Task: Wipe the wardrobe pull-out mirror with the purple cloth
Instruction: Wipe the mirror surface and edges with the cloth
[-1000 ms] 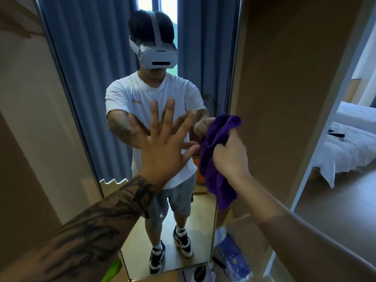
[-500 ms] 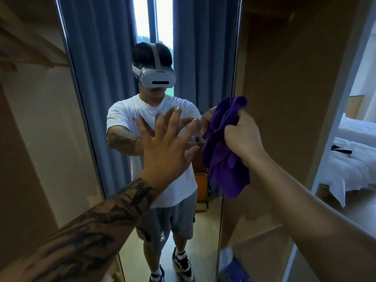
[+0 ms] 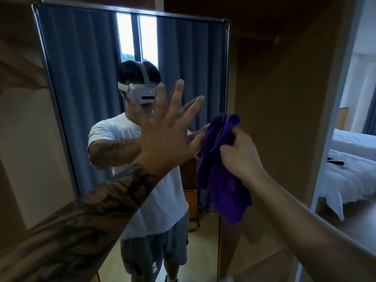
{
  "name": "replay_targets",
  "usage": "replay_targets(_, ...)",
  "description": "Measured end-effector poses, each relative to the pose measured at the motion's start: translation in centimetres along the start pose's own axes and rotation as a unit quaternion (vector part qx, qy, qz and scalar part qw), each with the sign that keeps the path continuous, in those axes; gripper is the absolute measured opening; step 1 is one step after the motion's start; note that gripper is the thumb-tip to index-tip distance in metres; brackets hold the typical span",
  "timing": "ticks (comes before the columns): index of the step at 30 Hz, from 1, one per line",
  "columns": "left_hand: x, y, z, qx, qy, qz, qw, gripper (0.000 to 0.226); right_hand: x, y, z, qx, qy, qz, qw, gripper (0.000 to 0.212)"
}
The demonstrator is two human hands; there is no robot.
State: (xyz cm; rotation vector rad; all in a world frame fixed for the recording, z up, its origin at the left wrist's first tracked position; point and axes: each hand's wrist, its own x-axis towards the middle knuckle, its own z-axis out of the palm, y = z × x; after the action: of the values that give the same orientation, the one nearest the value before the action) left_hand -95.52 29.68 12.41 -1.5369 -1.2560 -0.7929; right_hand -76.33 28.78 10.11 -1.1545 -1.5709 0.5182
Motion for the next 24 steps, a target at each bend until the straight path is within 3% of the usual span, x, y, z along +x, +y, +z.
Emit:
replay_targets(4, -0.4, -0.2, 1.0, 0.002, 0.026, 0.015, 1.0, 0.078, 1.9, -2.0, -0.2, 0.044, 0.039, -0.058, 0.997, 0.027)
replay_targets(10, -0.3, -0.3, 1.9, 0.023, 0.06, 0.026, 0.998, 0.077, 0.2, 0.5, 0.3, 0.002, -0.032, -0.017, 0.999, 0.025)
replay_targets(16, -0.3, -0.5, 2.6, 0.021, 0.082, 0.033, 0.996, 0.079, 4.1, -3.4, -1.5, 0.042, 0.027, -0.063, 0.997, 0.024)
replay_targets(21, -0.3, -0.7, 2.9, 0.021, 0.082, 0.034, 0.996, 0.079, 3.1, -2.9, -2.6, 0.016, -0.048, -0.014, 0.999, 0.022)
replay_targets(24, -0.3, -0.7, 2.9, 0.016, 0.079, 0.035, 0.996, 0.079, 5.2, -5.6, -4.0, 0.048, -0.002, -0.049, 0.998, 0.024)
